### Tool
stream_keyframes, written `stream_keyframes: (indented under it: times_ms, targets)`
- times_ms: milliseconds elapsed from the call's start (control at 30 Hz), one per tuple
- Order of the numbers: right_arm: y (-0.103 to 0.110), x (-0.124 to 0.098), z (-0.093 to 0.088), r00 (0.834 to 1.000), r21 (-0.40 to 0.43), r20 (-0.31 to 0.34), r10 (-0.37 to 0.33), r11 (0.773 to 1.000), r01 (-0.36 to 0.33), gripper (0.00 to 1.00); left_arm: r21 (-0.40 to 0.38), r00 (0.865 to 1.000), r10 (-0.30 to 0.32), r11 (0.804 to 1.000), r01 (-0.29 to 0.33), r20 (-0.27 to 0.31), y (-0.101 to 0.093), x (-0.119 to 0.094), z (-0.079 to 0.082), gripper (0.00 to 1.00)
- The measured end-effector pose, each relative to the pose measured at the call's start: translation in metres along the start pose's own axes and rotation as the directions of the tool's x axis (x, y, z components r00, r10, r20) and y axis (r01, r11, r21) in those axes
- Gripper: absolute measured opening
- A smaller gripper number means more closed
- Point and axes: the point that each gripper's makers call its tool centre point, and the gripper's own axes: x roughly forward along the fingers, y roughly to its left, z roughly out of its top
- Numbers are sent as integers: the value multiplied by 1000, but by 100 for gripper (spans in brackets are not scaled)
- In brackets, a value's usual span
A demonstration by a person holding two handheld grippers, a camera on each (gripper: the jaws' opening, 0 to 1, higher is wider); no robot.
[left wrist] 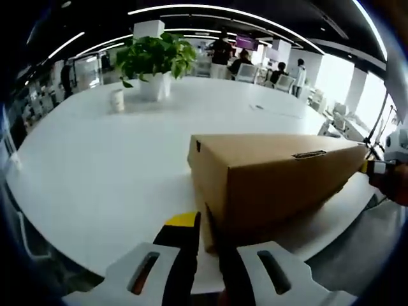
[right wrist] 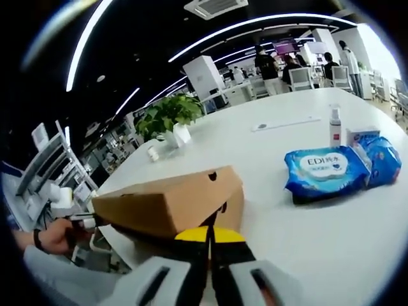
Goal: Operate the shoe box by opening the lid, removing the specified soft item, and placing it in the target area until the item is outside and the box remains undamaged.
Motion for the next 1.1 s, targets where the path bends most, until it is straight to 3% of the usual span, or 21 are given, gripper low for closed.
stream_keyframes:
  times_ms: [1100]
  targets:
    - [3, 6, -15, 999, 25, -48, 21, 1000, -19, 0, 27, 1000, -16, 1000, 16, 16, -11, -26, -6, 8]
